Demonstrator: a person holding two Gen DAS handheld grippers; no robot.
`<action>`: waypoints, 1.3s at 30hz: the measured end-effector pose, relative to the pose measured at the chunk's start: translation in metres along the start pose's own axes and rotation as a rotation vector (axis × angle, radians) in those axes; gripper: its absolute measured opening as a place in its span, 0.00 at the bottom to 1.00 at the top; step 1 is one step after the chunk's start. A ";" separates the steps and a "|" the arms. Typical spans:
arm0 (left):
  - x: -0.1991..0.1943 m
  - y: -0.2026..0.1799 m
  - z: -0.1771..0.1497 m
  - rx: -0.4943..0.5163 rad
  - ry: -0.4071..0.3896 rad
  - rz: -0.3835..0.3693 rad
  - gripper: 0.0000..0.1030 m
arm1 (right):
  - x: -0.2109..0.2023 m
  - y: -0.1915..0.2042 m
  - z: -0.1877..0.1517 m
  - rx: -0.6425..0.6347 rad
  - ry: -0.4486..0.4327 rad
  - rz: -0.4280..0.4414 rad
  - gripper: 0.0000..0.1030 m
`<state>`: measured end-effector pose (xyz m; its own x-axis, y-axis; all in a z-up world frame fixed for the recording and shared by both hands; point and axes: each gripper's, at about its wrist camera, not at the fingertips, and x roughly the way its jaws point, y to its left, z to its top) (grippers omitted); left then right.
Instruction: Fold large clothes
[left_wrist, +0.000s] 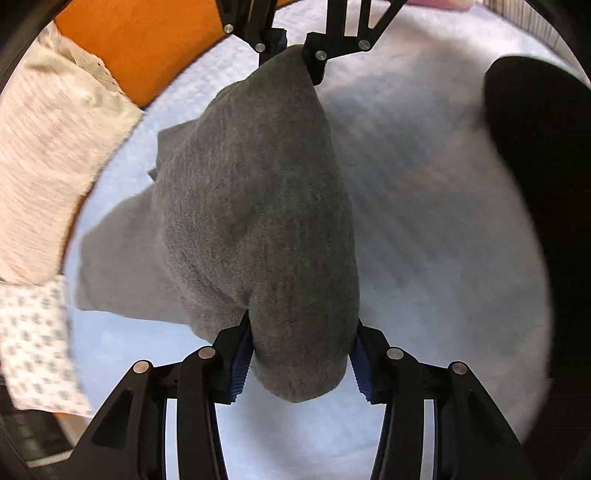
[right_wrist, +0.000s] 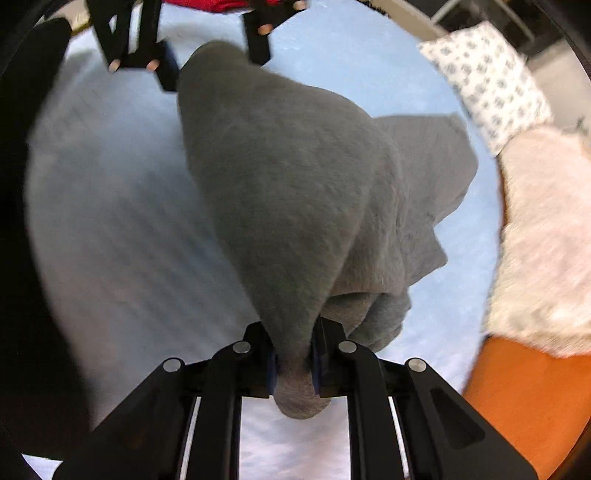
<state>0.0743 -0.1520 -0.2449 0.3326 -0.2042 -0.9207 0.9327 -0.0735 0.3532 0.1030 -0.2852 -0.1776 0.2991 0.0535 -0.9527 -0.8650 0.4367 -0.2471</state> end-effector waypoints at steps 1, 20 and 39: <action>0.001 0.004 0.000 -0.010 -0.002 -0.011 0.49 | 0.000 -0.005 0.003 -0.002 0.004 -0.005 0.14; -0.029 0.219 -0.017 -0.244 -0.023 -0.119 0.54 | -0.023 -0.216 0.069 0.342 -0.123 0.042 0.14; 0.083 0.350 -0.041 -0.781 0.043 0.368 0.58 | 0.115 -0.295 0.117 0.622 0.011 -0.223 0.43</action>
<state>0.4340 -0.1545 -0.2047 0.6227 -0.0451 -0.7812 0.5884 0.6851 0.4294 0.4398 -0.3029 -0.1939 0.4375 -0.1062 -0.8929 -0.3874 0.8738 -0.2937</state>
